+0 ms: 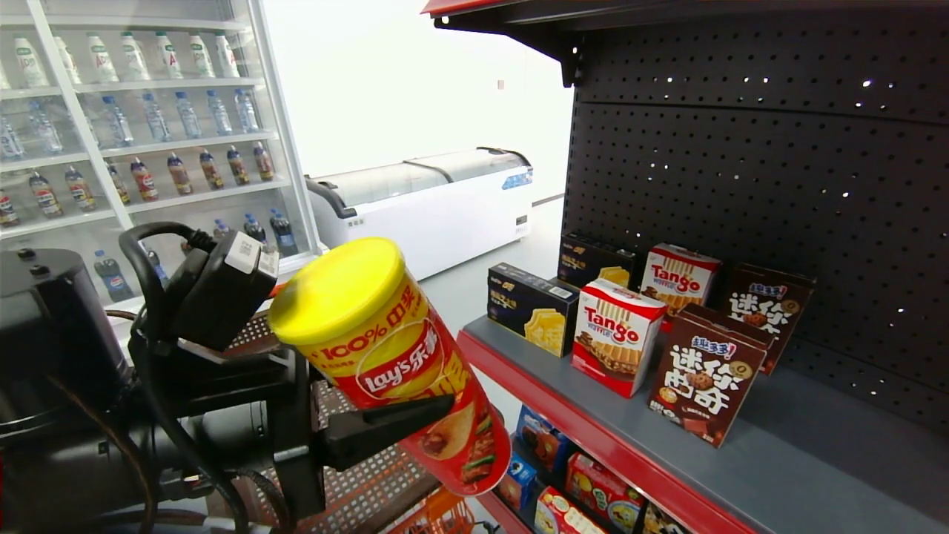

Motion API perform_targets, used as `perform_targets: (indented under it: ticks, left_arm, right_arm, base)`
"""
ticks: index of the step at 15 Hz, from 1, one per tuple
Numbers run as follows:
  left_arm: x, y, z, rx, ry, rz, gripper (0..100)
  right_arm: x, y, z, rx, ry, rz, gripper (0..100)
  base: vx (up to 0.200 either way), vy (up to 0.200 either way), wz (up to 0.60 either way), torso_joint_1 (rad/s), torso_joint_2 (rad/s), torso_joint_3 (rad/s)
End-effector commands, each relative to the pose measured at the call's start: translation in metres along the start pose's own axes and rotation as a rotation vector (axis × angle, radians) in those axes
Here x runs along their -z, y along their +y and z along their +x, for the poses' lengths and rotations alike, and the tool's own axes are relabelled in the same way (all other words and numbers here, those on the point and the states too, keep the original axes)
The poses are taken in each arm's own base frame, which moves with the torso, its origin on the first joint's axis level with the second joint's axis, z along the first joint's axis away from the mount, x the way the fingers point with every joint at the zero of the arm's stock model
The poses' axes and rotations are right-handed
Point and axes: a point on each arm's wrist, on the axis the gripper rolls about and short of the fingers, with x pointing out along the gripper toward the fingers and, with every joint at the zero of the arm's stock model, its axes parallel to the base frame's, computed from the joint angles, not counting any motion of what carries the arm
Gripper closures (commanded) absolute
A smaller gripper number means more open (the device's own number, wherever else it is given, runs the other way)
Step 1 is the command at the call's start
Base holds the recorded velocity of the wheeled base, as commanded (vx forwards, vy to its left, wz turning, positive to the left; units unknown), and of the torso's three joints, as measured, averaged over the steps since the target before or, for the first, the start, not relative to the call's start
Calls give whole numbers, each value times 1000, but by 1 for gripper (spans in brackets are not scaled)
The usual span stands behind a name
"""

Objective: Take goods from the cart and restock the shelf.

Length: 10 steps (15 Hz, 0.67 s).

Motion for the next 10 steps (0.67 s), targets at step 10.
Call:
perform_targets:
  ticks: [10]
  left_arm:
    - [7, -8, 3, 40, 23, -8, 100]
  right_arm:
    - [0, 0, 0, -2, 2, -1, 0]
  base:
    - [0, 0, -120, 0, 0, 0]
